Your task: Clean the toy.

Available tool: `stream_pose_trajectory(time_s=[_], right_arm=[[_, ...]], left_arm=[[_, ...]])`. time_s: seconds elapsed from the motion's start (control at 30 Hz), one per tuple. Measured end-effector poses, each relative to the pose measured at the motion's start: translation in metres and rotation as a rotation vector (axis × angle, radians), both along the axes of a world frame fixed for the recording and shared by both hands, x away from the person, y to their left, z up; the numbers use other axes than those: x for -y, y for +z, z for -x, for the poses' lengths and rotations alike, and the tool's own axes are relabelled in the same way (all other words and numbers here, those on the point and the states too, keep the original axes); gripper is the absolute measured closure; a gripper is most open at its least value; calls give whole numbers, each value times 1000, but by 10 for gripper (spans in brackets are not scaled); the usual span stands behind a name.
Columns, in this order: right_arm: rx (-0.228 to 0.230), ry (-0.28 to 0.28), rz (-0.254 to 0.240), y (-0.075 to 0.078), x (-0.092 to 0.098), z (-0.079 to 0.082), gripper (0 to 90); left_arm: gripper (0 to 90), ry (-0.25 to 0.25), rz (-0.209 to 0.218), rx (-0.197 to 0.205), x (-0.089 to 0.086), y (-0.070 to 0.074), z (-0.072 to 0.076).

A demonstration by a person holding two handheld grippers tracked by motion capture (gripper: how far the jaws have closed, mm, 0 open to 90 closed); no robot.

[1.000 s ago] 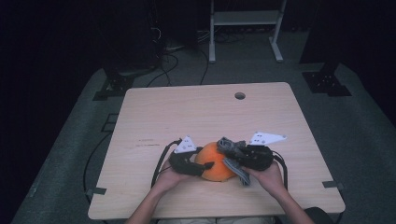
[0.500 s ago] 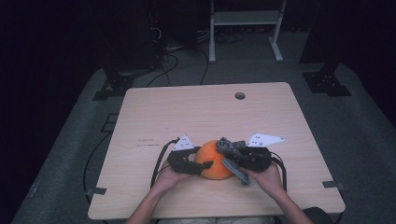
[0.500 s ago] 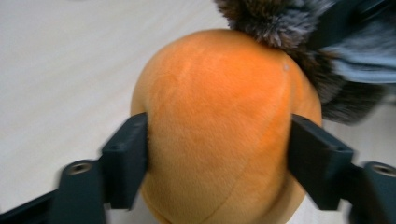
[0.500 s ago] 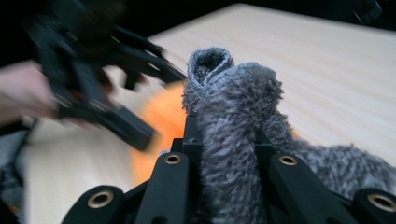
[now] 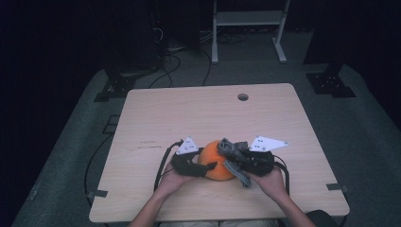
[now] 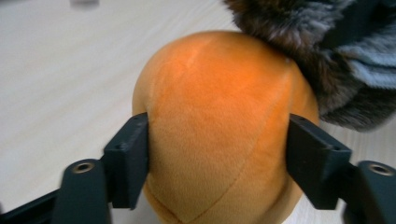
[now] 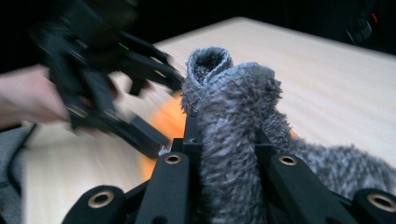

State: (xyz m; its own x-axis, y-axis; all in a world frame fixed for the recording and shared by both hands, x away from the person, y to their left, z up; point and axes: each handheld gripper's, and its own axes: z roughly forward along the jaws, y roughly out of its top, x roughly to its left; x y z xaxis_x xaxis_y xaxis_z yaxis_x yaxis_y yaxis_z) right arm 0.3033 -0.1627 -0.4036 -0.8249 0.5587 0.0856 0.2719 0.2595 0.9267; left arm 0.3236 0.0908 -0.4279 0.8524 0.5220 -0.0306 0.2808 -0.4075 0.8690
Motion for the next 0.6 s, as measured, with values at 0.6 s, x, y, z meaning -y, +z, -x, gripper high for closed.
stream_pose_trajectory(time_s=[0.6], right_arm=[[63,34,-12,8,-6,8,755]], left_arm=[[344,-24,-35,130,6,13,13]])
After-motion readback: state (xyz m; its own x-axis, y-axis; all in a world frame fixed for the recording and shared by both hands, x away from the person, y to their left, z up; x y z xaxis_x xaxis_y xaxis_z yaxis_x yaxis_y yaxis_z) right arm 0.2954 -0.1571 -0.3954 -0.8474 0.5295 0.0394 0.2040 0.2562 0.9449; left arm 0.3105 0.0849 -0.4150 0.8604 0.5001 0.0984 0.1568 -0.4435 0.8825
